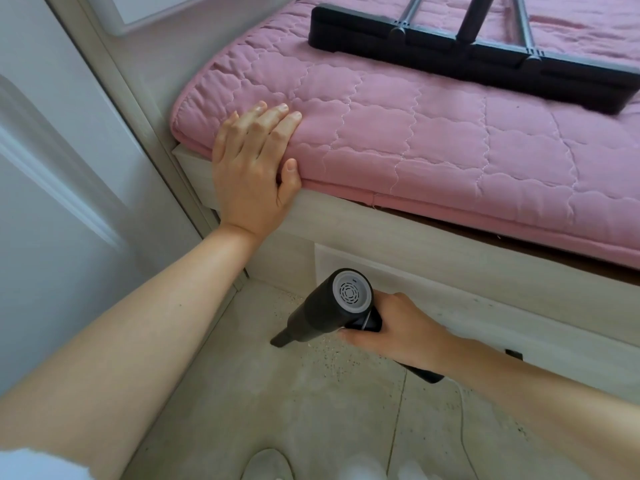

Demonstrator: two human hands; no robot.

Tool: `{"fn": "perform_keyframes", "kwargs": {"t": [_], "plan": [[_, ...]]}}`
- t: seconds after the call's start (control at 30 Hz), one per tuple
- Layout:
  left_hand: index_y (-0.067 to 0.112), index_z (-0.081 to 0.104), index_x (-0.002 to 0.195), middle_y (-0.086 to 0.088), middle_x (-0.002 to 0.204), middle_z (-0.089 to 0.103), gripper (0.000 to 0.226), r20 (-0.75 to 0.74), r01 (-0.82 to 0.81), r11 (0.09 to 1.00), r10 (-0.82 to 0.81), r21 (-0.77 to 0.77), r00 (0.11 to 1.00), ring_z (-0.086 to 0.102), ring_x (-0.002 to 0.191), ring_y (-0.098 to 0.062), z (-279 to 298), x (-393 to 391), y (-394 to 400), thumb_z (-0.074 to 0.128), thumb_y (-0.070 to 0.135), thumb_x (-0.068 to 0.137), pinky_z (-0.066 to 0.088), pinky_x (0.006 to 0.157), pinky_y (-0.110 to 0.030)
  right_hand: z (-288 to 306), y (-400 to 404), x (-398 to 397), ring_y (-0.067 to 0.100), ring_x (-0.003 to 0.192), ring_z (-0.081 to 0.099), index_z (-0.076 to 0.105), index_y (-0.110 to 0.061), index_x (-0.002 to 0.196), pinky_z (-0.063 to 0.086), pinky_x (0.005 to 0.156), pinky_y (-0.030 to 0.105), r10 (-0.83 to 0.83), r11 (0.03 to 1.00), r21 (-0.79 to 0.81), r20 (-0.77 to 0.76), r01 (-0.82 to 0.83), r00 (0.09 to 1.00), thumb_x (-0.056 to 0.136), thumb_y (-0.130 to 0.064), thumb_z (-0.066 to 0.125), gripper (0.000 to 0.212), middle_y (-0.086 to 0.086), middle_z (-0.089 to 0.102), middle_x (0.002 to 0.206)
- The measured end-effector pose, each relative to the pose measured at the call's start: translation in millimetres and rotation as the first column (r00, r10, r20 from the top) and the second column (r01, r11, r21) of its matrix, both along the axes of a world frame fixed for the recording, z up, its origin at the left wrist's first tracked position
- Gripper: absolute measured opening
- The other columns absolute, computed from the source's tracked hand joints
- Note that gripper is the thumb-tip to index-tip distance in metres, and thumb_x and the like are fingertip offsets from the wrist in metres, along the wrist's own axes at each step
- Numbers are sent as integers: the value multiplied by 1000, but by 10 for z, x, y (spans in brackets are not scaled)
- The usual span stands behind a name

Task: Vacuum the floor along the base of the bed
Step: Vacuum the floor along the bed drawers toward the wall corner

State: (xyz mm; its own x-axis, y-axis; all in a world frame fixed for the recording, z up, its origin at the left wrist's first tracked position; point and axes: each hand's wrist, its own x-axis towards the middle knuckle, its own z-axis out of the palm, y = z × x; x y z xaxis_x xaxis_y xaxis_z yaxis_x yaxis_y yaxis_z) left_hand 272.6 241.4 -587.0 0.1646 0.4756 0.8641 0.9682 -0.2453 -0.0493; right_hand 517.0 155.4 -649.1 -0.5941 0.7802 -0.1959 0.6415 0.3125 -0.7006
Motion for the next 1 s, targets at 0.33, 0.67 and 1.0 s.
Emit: {"fn": "perform_keyframes", "kwargs": {"t": [0.33,0.67,1.0], "plan": [[13,59,132,-5,135,59,55,4,3,1000,-3,7,1000,52,128,-28,0,8,-6,22,37,100,37,106,-50,-166,26,-79,7,83,64,46,-32,123,56,75,33,4,998,60,-10,-4,1000,73,-66,55,61,-10,68,97],[13,59,132,-5,135,59,55,10,3,1000,-3,8,1000,51,128,-29,-3,5,-3,22,37,100,36,106,-50,-206,55,-107,7,88,64,46,-31,125,56,77,32,-47,996,76,-28,49,999,70,-67,54,66,-10,68,101],[13,60,131,-5,135,59,56,19,-15,1000,14,18,1000,51,129,-28,-19,23,0,21,37,100,35,108,-48,-260,73,-125,7,94,63,44,-28,130,55,81,31,-87,993,82,-36,89,996,72,-62,58,69,-11,67,109]]}}
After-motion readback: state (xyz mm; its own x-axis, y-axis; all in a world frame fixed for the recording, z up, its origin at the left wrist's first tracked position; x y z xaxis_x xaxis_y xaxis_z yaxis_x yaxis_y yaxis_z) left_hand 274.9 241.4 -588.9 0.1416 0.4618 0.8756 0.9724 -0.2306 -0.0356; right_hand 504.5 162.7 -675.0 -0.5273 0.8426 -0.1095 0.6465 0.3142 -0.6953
